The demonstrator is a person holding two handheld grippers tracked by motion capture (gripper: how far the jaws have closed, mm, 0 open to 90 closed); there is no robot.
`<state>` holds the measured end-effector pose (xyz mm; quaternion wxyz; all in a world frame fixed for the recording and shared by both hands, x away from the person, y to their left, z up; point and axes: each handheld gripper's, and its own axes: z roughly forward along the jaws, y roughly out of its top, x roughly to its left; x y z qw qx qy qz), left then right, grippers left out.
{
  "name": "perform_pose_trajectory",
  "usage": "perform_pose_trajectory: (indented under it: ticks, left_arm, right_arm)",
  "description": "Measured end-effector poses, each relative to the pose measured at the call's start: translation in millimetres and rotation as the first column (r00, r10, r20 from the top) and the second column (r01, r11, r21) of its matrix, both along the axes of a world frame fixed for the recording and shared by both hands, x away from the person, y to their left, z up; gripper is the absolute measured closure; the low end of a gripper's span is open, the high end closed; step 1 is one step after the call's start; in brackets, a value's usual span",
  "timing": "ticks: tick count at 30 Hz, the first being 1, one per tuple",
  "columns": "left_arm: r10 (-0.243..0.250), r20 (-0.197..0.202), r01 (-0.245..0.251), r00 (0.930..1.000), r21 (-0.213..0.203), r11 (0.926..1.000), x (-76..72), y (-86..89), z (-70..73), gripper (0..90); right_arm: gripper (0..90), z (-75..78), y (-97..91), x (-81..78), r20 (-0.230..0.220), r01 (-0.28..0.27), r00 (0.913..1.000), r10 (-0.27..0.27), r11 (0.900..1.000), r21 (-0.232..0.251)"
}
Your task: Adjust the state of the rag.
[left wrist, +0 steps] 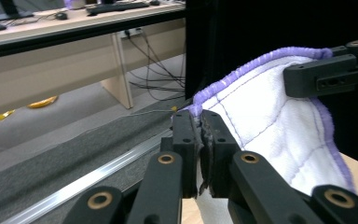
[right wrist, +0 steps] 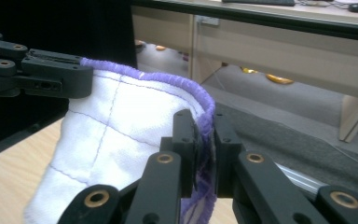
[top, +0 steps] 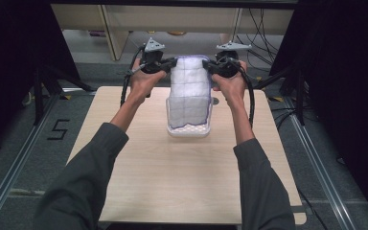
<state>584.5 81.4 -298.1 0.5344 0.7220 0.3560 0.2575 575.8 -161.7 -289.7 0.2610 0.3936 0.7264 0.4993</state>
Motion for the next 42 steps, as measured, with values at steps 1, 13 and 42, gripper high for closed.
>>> perform_pose_trajectory:
  ticks: [1, 13, 42]
  left_arm:
    - [0.0, 0.0, 0.0, 1.0, 0.0, 1.0, 0.0, 0.0, 0.0, 84.7]
    - [0.029, -0.084, -0.025, 0.996, 0.046, 0.9986, 10.4, -0.4, -28.4, 84.5]
    - [0.1, -0.244, -0.083, 0.9646, 0.078, 0.9935, 5.5, 24.9, -56.0, 45.6]
  right_arm:
    - [82.7, -2.2, 1.1, 1.7, -0.002, 0.002, 1.0, -0.002, 1.0, 0.008]
    - [80.5, -27.4, 5.9, 16.2, -0.051, 0.034, 0.998, -0.037, 0.9983, -0.047]
    - [57.3, -48.0, -3.5, 17.8, -0.143, 0.071, 0.9857, -0.089, 0.9889, -0.131]
